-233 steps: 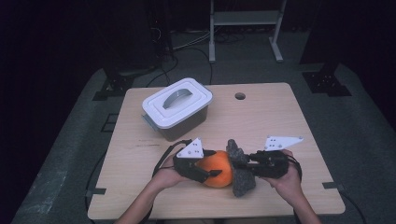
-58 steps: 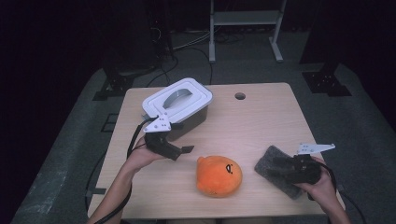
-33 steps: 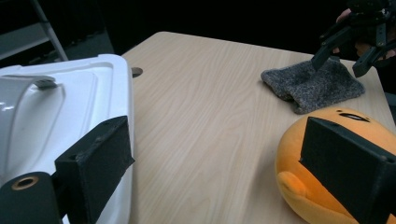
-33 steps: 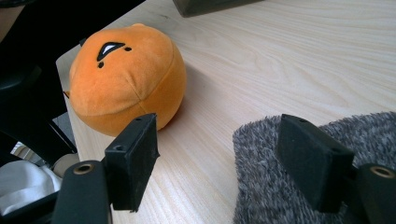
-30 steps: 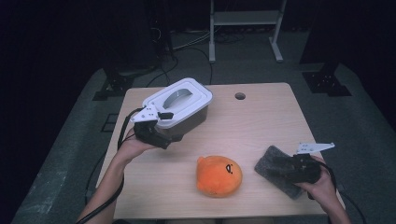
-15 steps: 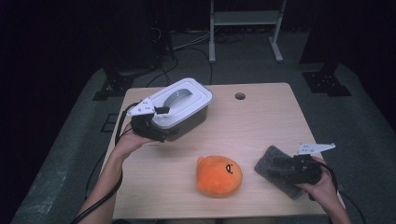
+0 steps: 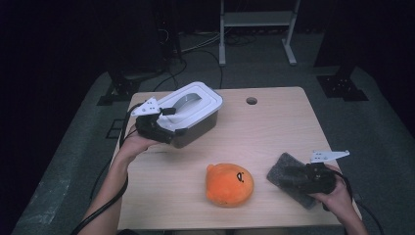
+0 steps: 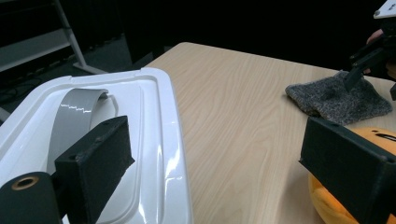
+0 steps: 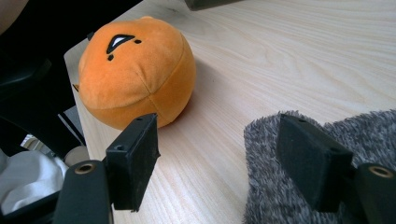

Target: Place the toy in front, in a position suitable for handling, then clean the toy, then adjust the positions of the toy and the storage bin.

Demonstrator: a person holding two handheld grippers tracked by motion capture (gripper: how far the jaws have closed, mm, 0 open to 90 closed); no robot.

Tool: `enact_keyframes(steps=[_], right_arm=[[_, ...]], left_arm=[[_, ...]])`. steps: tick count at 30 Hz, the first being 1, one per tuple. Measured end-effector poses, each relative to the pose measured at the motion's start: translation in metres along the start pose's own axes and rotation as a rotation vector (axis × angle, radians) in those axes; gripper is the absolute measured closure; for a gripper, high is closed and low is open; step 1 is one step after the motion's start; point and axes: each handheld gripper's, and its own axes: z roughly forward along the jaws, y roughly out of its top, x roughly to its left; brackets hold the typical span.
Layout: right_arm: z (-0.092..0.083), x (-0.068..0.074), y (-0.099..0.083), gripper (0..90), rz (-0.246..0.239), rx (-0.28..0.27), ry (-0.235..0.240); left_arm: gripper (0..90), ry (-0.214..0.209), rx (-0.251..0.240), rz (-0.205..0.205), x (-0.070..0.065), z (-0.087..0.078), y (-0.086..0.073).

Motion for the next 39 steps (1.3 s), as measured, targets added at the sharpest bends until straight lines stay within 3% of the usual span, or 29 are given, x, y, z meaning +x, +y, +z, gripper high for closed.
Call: enact_keyframes(steps=[14, 25, 39], right_arm=[[0.0, 0.001, -0.002, 28.8, 0.008, 0.007, -0.001], [0.002, 0.0, -0.001, 28.8, 0.011, 0.008, 0.005], [0.003, -0.002, -0.001, 28.8, 0.01, 0.012, 0.007]], left_arm=[[8.2, 0.018, -0.004, -0.013, 0.015, 0.003, -0.003], [8.2, 0.051, -0.011, -0.024, 0.038, 0.007, -0.001], [8.2, 0.055, -0.027, -0.031, 0.048, 0.019, 0.002]])
